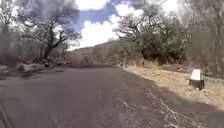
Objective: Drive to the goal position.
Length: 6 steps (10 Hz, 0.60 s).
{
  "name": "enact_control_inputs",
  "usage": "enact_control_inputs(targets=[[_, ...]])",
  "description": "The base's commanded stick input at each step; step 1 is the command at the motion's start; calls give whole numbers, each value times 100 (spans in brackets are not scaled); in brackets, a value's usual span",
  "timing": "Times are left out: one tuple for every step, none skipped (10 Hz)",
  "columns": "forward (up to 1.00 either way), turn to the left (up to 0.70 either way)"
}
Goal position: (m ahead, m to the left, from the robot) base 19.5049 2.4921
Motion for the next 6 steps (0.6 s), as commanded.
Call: enact_control_inputs(targets=[[70, 0], [70, 0], [70, 0], [70, 0], [70, 0], [70, 0]])
